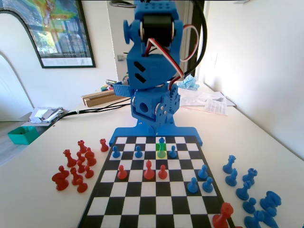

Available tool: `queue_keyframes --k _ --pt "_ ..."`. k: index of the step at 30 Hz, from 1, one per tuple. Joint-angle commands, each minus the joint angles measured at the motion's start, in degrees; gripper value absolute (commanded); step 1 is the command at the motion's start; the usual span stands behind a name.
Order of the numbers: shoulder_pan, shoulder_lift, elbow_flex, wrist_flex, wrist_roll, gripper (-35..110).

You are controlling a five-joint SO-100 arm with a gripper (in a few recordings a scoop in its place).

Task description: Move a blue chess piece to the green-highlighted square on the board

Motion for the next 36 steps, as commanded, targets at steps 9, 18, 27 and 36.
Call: queue_keyframes --k 9,18,27,36 --pt "-2.64 2.2 6.15 -7.47 2.02 14" --pt "-4.48 -0.53 10.2 -14.59 3.43 13" --pt "-5.89 -1.76 11.07 -17.67 5.36 13" --pt "-5.89 -2.37 13.1 -20.83 5.19 10"
